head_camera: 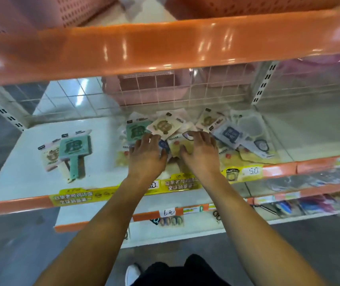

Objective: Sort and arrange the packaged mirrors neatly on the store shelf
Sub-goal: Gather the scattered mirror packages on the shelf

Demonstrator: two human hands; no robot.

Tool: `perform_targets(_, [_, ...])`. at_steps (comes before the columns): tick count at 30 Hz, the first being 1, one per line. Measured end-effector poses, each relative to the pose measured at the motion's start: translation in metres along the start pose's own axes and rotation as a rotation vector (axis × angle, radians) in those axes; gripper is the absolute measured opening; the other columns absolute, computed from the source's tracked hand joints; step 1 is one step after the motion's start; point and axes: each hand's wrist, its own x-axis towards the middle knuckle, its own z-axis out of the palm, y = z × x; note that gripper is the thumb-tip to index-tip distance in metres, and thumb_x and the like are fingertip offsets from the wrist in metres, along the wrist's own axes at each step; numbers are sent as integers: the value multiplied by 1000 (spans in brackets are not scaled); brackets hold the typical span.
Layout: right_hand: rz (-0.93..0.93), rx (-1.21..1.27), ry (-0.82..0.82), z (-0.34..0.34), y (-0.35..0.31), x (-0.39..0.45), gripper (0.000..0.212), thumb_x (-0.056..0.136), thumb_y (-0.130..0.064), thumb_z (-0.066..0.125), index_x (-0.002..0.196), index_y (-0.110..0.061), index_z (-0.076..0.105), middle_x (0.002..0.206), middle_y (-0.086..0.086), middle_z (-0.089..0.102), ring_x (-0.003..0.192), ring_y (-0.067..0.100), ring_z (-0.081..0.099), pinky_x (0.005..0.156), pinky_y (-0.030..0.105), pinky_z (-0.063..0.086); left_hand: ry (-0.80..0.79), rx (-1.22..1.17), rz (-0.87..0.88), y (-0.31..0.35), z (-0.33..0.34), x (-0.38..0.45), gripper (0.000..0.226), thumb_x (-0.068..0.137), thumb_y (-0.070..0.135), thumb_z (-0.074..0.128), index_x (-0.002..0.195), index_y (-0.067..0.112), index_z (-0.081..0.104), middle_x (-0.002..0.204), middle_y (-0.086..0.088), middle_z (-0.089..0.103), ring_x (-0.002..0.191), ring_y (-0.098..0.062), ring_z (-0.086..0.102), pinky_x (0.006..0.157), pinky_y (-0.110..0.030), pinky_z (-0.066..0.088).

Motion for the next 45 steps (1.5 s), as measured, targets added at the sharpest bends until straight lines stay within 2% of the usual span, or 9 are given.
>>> perform_targets(5, [-49,23,-80,1,10,5,44,82,-38,63,121,-19,59,124,8,57,114,36,50,89,44,47,-20,28,-84,12,2,-3,42,84,29,59,122,12,56,124,-13,55,106,-38,56,84,-47,48])
perform_targets(8, [-77,30,-114,3,8,6,47,85,-39,63,126,-18,57,130,9,53,118,36,47,91,45,45,-17,50,-121,11,1,-5,44,84,29,58,125,13,54,127,-12,53,110,-37,55,87,-46,47])
perform_targets(16, [-87,8,-233,8,-23,27,52,88,-39,59,134,-17,48,138,7,45,128,34,37,101,43,37,16,44,-162,-14,-7,0,41,87,33,53,123,12,54,125,-13,54,106,-37,55,83,-44,45])
perform_targets(22, [-33,-2,-183,2,-14,36,50,88,-38,60,134,-21,49,138,4,45,128,33,38,102,43,37,-66,6,-135,2,-2,22,45,89,33,55,131,19,46,135,-6,45,121,-31,46,95,-42,40])
perform_targets(29, [129,-76,-55,-36,52,37,48,82,-37,66,125,-16,58,126,12,54,116,40,49,93,46,42,-168,-43,14,70,22,48,44,91,34,52,132,21,45,137,-5,41,124,-30,44,97,-42,37])
perform_targets(32, [153,-66,30,-47,77,32,53,76,-50,67,115,-14,64,115,12,59,106,41,54,85,47,49,-193,-61,81,95,34,52,44,91,34,52,132,22,46,135,-5,43,121,-31,47,97,-42,37])
perform_targets(34, [169,-92,20,-54,91,32,61,73,-56,62,117,-15,63,118,12,59,109,40,54,87,46,49,-218,-61,108,107,41,53,45,92,37,50,134,22,44,135,-5,42,122,-31,46,97,-43,37])
perform_targets(39, [209,-145,-100,-59,112,44,64,79,-54,65,133,-23,50,137,6,45,127,32,43,98,44,40,-216,-42,105,116,50,51,45,93,39,48,134,21,43,136,-6,42,124,-30,45,96,-42,37])
perform_targets(45, [187,-150,-256,-54,117,57,74,84,-54,60,147,-29,31,159,5,18,147,28,14,114,49,27,-233,-37,62,111,52,53,48,93,39,48,137,22,41,137,-5,41,125,-29,43,98,-43,37])
